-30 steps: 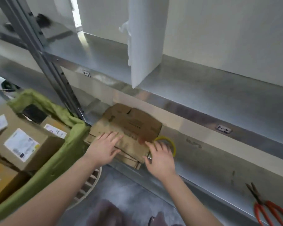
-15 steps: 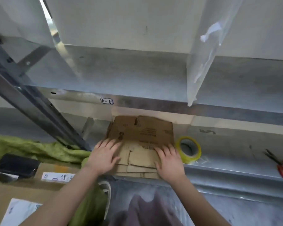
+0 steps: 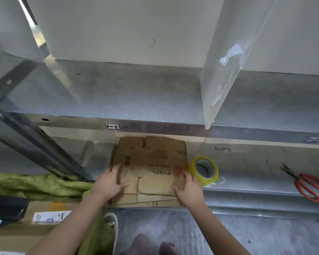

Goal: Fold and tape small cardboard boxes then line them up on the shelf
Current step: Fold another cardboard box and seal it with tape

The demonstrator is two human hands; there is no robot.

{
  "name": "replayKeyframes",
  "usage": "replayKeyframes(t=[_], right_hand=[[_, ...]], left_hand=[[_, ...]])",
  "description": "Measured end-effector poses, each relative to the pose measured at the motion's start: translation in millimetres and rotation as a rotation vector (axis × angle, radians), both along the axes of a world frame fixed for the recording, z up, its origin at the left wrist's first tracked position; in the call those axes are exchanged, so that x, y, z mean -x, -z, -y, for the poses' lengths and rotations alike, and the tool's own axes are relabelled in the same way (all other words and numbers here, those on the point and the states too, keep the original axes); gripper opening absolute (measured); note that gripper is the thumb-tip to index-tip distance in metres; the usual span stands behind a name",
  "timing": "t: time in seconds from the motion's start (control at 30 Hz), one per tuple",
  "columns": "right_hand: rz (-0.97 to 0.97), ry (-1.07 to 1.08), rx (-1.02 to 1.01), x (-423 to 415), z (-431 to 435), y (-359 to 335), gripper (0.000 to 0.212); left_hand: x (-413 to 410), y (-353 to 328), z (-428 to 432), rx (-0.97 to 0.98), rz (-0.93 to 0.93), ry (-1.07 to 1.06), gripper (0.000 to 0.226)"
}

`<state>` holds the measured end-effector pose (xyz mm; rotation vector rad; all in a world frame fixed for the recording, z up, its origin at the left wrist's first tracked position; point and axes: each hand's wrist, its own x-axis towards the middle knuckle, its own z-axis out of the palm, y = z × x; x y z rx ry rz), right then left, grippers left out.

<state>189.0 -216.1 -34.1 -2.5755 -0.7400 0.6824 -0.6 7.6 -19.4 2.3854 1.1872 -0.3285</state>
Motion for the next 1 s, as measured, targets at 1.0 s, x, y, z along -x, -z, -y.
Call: replayKeyframes(t=[1.0], right_hand=[[-0.049, 0.401, -0.607, -92, 176, -47, 0.076]], left_hand=[[-99, -49, 139, 0.273, 0.634, 0.068, 0.068]])
